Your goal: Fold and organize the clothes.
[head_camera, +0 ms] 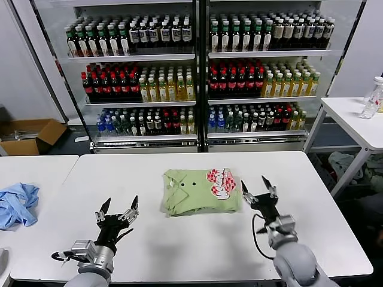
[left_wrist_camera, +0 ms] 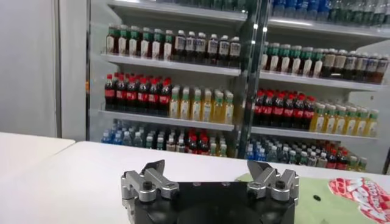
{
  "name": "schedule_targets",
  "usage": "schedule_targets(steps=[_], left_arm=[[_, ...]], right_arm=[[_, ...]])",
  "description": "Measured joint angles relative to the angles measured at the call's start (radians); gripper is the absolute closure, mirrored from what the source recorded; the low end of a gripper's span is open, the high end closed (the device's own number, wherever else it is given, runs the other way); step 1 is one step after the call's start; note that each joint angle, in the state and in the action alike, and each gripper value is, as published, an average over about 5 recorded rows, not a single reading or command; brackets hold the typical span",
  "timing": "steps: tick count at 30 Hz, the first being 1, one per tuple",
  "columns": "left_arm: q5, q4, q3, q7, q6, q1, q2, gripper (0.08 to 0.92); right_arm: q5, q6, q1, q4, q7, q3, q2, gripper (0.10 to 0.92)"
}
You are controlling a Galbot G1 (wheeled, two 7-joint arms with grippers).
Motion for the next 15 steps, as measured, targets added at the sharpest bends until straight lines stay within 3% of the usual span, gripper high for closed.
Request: schedule_targets(steps=[4,15], left_arm=[[0.012,-0.014,0.003,0.000,-0.004,0.010,-0.006,0.177],[0.032,-0.054,-0.001,0.012,-0.013,0.048,-0.004,0.177]], right_arm=[[-0.023,0.056,-0.089,0.064,0.015,0.040,0.003,0.215],[-0.053,0.098,-0.212,0.173,0.050,0.095,0.018,0.202]])
